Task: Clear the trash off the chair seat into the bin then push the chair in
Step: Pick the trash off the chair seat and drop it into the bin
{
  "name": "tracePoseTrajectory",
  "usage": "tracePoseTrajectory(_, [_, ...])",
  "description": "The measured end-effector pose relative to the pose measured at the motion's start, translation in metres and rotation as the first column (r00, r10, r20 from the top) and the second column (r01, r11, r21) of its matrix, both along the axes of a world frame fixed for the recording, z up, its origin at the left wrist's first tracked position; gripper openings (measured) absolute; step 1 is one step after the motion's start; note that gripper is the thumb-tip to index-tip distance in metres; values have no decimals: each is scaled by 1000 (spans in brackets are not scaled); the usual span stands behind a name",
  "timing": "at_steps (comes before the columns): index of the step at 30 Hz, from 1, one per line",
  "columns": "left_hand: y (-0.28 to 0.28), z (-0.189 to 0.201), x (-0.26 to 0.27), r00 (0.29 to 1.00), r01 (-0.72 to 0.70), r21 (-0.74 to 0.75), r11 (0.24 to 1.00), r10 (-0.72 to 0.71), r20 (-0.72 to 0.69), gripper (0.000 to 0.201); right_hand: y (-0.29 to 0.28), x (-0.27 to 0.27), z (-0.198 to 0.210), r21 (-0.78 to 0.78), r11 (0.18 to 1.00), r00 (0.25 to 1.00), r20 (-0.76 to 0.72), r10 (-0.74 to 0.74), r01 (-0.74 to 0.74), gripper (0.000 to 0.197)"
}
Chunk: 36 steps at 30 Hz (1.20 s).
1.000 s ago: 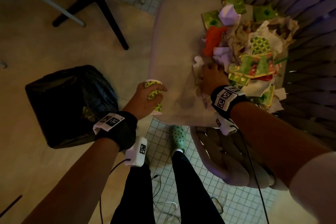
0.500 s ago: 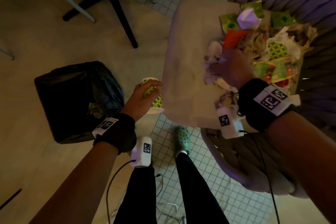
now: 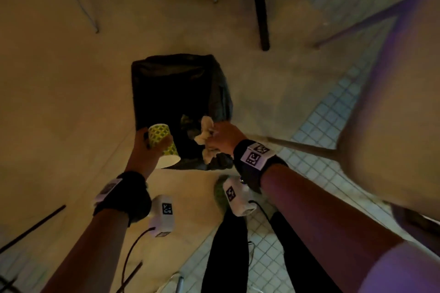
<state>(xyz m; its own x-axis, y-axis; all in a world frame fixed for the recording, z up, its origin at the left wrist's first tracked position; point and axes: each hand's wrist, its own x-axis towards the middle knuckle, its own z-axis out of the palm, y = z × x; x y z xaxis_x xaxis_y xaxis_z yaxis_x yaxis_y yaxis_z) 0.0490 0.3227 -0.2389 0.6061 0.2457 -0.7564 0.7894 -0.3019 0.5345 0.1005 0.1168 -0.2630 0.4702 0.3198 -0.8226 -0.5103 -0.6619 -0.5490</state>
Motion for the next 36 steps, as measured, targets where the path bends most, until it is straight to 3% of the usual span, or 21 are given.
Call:
tracePoseTrajectory(4, [30,-46,-4,999,37,-9,999,-37,-25,69,47,-3,-53,-37,999,999,-22,-24,23,30])
tracePoseTrajectory(7, [26,-71,5,999,33,-49,998,-33,3,68,64,1,-82,-61,988,988,-56,-145,142,30])
tracePoseTrajectory(9, [23,-85,11,999,41,-64,997,-39,23,75,66,4,-88,-15,971,968,-79,-238,238,52])
tracePoseTrajectory(11, [24,-93,14,998,68,-48,997,-68,1,82,63,5,-84,41,961,955,-128,-266,273,65])
tracePoseTrajectory(13, [25,-93,15,995,100,-51,994,-101,-23,86,58,3,-84,21,963,954,-144,-262,267,58])
tracePoseTrajectory(15, [21,-85,16,984,174,-25,985,-174,-41,77,54,2,-74,8,952,939,-167,-300,306,47])
tracePoseTrajectory(16, [16,-80,16,973,225,0,974,-225,-48,71,49,1,-67,23,946,930,-190,-314,324,52])
tracePoseTrajectory(19, [-12,-60,18,917,399,74,914,-396,-52,60,23,0,-32,74,862,831,-317,-456,502,44])
tracePoseTrajectory(22, [-58,-34,29,815,570,109,814,-577,47,46,-23,-6,17,98,669,648,-388,-656,736,9])
tracePoseTrajectory(24, [-101,-12,42,692,694,103,713,-700,178,37,-67,-16,49,101,546,539,-385,-749,832,22])
tracePoseTrajectory(27, [-189,32,65,493,812,152,563,-802,337,27,-148,-36,102,135,443,463,-234,-855,886,22])
tracePoseTrajectory(31, [-324,79,78,234,917,193,348,-864,445,47,-278,-52,164,139,286,287,13,-958,948,19])
tracePoseTrajectory(32, [-355,85,78,185,930,207,304,-873,452,46,-312,-55,174,99,286,275,111,-955,953,20])
tracePoseTrajectory(34, [-416,93,75,103,941,242,236,-881,461,45,-371,-60,185,-78,359,361,375,-854,930,16])
tracePoseTrajectory(36, [-465,95,70,71,952,238,195,-891,448,52,-418,-65,185,-297,352,460,554,-694,888,41])
